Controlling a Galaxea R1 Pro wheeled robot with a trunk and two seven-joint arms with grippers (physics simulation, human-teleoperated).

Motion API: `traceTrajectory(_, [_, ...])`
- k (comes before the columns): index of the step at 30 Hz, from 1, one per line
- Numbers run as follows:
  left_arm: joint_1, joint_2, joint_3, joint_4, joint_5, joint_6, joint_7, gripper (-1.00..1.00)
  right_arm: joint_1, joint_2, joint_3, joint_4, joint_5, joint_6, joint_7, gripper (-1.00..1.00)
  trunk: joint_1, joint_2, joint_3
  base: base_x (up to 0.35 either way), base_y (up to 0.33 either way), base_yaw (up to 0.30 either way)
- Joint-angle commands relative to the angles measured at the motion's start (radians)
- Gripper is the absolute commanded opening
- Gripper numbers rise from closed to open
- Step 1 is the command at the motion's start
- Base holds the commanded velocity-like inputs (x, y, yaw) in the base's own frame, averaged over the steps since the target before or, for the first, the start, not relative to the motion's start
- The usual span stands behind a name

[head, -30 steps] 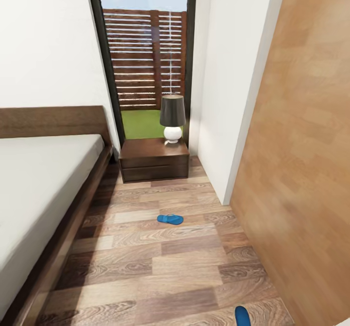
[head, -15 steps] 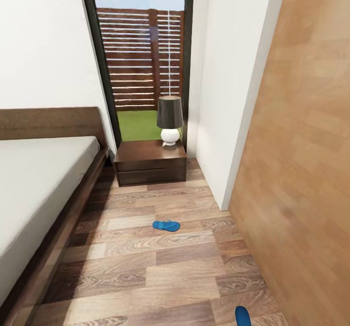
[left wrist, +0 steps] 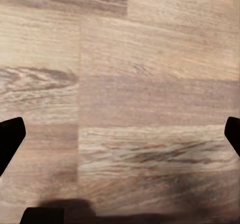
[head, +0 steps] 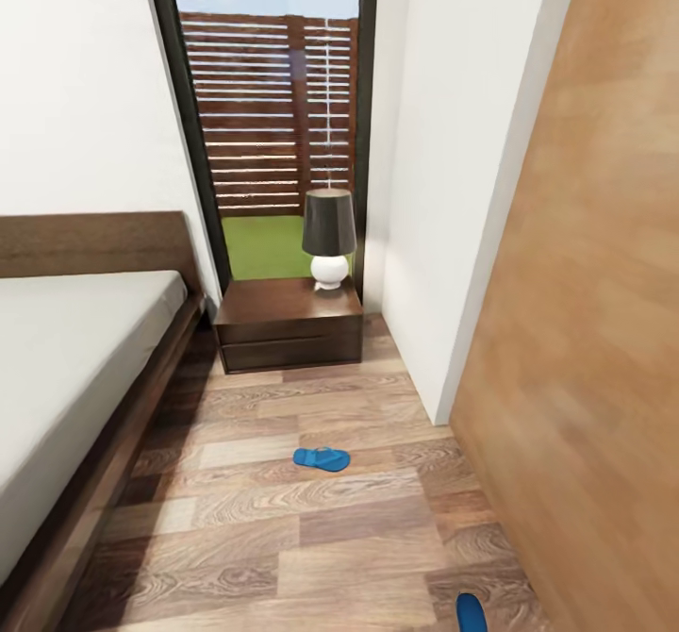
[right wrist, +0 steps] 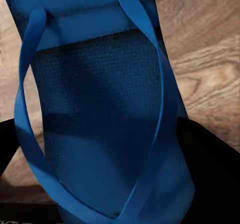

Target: In the bedroom, move the book from the bed onto either nightstand, and place the two sandals side by side next to the bed.

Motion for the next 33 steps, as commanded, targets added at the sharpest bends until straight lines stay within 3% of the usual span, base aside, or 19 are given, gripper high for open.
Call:
traceTrajectory(1, [-0.001, 0.001, 0.003, 0.002, 0.01, 0.0, -0.008, 1.0, -0.001, 0.0, -0.002, 0.003, -0.004, -0.002, 0.006, -1.0, 0.0, 0.0, -0.001, 0.327, 0.033, 0.0])
traceTrajectory(9, [-0.001, 0.001, 0.003, 0.002, 0.01, 0.0, -0.008, 1.0, -0.001, 0.0, -0.003, 0.003, -0.004, -0.002, 0.006, -1.0, 0.0, 0.0, -0.001, 0.281, 0.055, 0.0])
traceTrajectory(33, [-0.001, 0.002, 0.003, 0.002, 0.011, 0.0, -0.008, 1.0, -0.001, 0.0, -0.002, 0.003, -0.004, -0.002, 0.006, -1.0, 0.0, 0.0, -0.002, 0.016, 0.001, -0.063])
